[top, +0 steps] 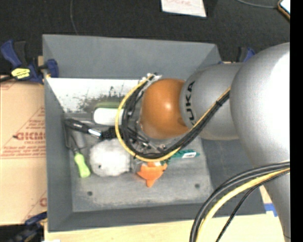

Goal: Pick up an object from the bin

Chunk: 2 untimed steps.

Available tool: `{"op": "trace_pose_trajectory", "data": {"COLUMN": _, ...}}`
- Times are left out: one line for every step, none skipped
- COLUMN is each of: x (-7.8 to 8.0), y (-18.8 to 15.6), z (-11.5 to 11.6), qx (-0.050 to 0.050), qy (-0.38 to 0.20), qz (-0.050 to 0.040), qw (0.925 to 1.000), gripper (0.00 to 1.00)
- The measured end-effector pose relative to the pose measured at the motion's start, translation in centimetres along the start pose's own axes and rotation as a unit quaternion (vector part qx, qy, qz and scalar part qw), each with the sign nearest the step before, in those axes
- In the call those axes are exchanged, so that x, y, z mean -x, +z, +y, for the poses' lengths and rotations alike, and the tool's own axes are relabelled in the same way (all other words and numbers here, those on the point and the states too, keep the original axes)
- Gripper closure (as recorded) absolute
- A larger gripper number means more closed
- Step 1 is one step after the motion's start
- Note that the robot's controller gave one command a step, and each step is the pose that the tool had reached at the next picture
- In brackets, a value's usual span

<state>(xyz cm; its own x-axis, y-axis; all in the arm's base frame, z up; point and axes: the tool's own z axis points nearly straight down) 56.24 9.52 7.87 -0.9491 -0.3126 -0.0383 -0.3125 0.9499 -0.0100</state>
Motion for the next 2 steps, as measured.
{"op": "trace_pose_trajectory", "data": {"x": 0.0, "y": 0.0, "z": 0.0, "qx": 0.000, "qy": 0.000, "qz": 0.0002, "qw": 1.0000, "gripper": 1.00}}
{"op": "trace_pose_trajectory", "data": {"x": -0.4, "y": -2.3, "z": 0.0, "qx": 0.001, "qy": 0.000, "qz": 0.0088, "qw": 1.0000, "gripper": 1.00}}
